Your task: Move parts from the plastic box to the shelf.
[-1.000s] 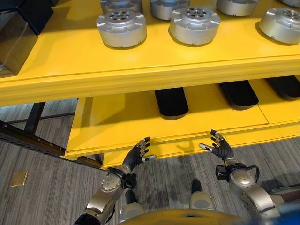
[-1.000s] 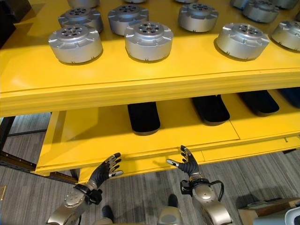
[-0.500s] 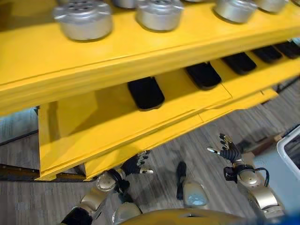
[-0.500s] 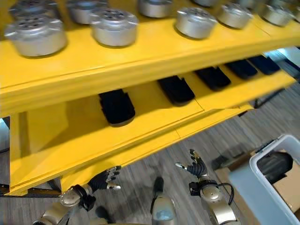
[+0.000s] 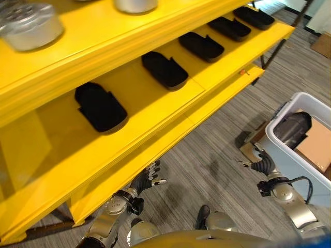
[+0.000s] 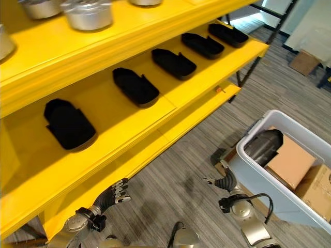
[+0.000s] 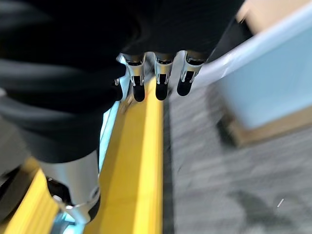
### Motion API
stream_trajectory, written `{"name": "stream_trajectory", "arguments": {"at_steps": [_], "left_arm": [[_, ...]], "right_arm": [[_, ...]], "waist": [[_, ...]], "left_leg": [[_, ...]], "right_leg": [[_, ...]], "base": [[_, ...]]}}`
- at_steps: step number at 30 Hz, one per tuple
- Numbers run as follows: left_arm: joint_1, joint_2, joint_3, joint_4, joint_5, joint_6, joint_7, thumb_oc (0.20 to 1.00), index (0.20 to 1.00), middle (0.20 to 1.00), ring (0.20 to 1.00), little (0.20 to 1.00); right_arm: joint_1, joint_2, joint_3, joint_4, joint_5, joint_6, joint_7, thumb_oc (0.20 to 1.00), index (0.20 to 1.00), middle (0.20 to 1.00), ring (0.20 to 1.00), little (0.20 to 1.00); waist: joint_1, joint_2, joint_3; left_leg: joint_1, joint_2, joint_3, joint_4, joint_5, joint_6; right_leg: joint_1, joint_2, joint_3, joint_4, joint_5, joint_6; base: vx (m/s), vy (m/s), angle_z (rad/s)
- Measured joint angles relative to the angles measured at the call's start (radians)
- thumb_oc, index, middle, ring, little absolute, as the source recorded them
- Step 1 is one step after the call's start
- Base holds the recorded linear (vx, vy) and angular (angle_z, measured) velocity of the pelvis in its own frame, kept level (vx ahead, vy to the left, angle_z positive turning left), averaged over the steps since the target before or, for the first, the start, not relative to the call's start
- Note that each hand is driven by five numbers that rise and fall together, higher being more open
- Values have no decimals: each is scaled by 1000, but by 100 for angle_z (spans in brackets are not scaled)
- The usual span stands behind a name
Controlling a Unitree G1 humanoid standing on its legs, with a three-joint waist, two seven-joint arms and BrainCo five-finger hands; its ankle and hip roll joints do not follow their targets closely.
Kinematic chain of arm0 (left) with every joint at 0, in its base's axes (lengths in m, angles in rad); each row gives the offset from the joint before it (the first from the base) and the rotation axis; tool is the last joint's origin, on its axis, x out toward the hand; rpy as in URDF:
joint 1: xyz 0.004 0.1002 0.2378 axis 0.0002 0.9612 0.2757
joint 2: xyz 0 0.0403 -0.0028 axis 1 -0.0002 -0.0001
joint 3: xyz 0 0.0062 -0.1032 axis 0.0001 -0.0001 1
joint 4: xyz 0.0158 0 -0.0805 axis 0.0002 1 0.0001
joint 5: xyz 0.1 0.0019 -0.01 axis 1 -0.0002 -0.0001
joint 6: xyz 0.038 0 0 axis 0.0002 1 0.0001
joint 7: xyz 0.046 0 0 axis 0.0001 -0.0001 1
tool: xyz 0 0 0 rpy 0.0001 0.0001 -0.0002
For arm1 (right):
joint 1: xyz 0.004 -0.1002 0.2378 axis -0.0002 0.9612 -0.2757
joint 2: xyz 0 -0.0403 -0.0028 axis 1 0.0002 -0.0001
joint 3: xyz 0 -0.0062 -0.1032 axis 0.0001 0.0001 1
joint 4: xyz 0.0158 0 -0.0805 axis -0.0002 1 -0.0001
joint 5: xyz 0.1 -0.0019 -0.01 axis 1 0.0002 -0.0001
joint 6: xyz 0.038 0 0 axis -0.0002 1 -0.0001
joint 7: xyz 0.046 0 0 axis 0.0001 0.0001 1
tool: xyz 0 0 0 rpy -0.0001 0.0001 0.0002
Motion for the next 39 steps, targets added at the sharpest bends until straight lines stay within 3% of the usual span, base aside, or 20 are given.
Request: {"name": "stream_trajectory", "arguments": {"at_steps": [1,2,5,10,12,15,17,18,19,20,22,23,25,27,28,30,31,32,36,39], "left_arm": [[-6,-8,0,-7,-2,0,1,1000,1000,1000,1000,1000],[-9,-18,1,-10,-4,-1,1,1000,1000,1000,1000,1000],[-20,-25,1,-20,-38,-5,17,1000,1000,1000,1000,1000],[-30,-28,-3,-20,-37,-4,46,1000,1000,1000,1000,1000],[-61,-29,-7,-20,-38,-4,82,1000,1000,1000,1000,1000],[-84,-28,-7,-14,-39,-6,125,1000,1000,1000,1000,1000],[-89,-37,-7,-14,-39,-10,143,1000,1000,1000,1000,1000],[-84,-43,-6,-14,-40,-18,160,1000,1000,1000,1000,1000],[-76,-55,-1,-14,-48,-22,174,1000,1000,1000,1000,1000],[-66,-63,2,-15,-55,-24,179,1000,1000,1000,1000,1000],[-36,-76,30,-31,-59,-29,185,1000,1000,1000,1000,1000],[-21,-75,46,-33,-59,-29,184,1000,1000,1000,1000,1000],[-9,-74,78,-36,-59,-30,172,1000,1000,1000,1000,1000],[10,-69,116,-35,-59,-31,156,1000,1000,1000,1000,1000],[17,-69,114,-36,-59,-30,150,1000,1000,1000,1000,1000],[37,-55,110,-45,-59,-29,152,1000,1000,1000,1000,1000],[59,-37,104,-44,-58,-27,153,1000,1000,1000,1000,1000],[46,-45,102,-42,-62,-27,150,1000,1000,1000,1000,1000],[32,-47,119,-46,-79,-36,147,1000,1000,1000,1000,1000],[18,-47,118,-46,-80,-37,150,1000,1000,1000,1000,1000]], "right_arm": [[3,-6,-13,0,0,-1,-14,1000,1000,1000,1000,1000],[9,-1,-29,8,0,-1,-30,1000,1000,1000,1000,1000],[25,6,-25,65,-8,-19,-82,1000,1000,1000,1000,1000],[24,23,-62,144,7,-31,-185,1000,1000,1000,1000,1000],[23,42,-94,174,9,-43,-203,1000,1000,1000,1000,1000],[10,47,-93,176,9,-62,-208,1000,1000,1000,1000,1000],[-4,45,-94,179,9,-63,-209,1000,1000,1000,1000,1000],[-10,49,-93,186,9,-63,-209,1000,1000,1000,1000,1000],[-17,51,-90,193,9,-63,-208,1000,1000,1000,1000,1000],[-20,50,-90,192,9,-65,-207,1000,1000,1000,1000,1000],[-33,53,-88,195,9,-76,-194,1000,1000,1000,1000,1000],[-24,59,-88,191,9,-76,-189,1000,1000,1000,1000,1000],[37,63,-91,147,9,-74,-184,1000,1000,1000,1000,1000],[66,92,-98,109,9,-80,-179,1000,1000,1000,1000,1000],[67,92,-96,113,9,-80,-175,1000,1000,1000,1000,1000],[57,146,-69,116,10,-82,-167,1000,1000,1000,1000,1000],[25,171,-35,95,9,-97,-155,1000,1000,1000,1000,1000],[27,160,-44,69,9,-97,-147,1000,1000,1000,1000,1000],[32,154,-45,45,-39,-97,-124,1000,1000,1000,1000,1000],[15,154,-43,34,-46,-99,-119,1000,1000,1000,1000,1000]], "waist": [[-14,4,-1],[-22,11,-5],[-38,-4,-8],[-68,-9,-12],[-82,-7,-11],[-89,0,-10],[-94,13,-8],[-85,14,-8],[-53,14,-9],[-37,16,-10],[-35,33,-17],[-40,42,-17],[-42,48,-29],[-42,67,-57],[-39,94,-61],[-18,63,-59],[40,27,-59],[27,31,-58],[37,21,-62],[43,17,-64]], "left_leg": [[-4,-35,3,-39,6,-3],[11,-49,56,-80,20,7],[19,-49,56,-101,43,20],[25,-8,62,-103,71,-18],[33,22,84,-102,103,-62],[53,36,68,-116,152,-79],[53,35,5,-109,194,-81],[48,32,-73,-79,196,-80],[41,8,-182,-39,152,-104],[30,-31,-247,-27,92,-112],[-5,-174,-329,-48,-26,-67],[-9,-225,-338,-64,-52,-39],[-10,-288,-301,-97,-96,19],[6,-359,-283,-234,-101,45],[17,-360,-289,-283,-100,86],[27,-383,-316,-268,-109,86],[26,-384,-458,-237,-131,97],[50,-387,-452,-274,-133,116],[86,-396,-411,-296,-136,120],[85,-400,-410,-298,-136,120]], "right_leg": [[-5,-4,7,0,-1,-1],[-11,-1,7,1,-1,0],[-25,9,10,13,-2,1],[-62,44,39,20,-12,-12],[-104,72,67,57,-34,-31],[-134,89,108,84,-51,-52],[-140,102,136,83,-46,-60],[-137,113,189,77,-34,-79],[-136,114,243,60,-10,-105],[-131,111,261,31,13,-95],[-116,102,310,-39,59,-90],[-89,104,313,-67,72,-87],[-59,110,302,-102,71,-76],[-63,120,303,-109,71,-55],[-72,145,299,-107,71,-53],[-76,151,352,-98,75,-37],[-100,141,423,-97,90,-27],[-99,134,418,-88,93,-13],[-89,108,369,-68,84,10],[-101,104,361,-54,86,9]], "base": [[11,-344,-37],[16,-274,-3],[12,-272,-10],[21,-314,-29],[45,-328,-52],[49,-177,-53],[87,-128,-55],[7,-57,-92],[27,-38,-116],[50,-31,-111],[132,-17,-67],[133,17,-28],[120,37,6],[123,22,-1],[164,34,-2],[173,108,-75],[234,201,-138],[236,203,-135],[92,83,-27],[41,57,-7]]}}
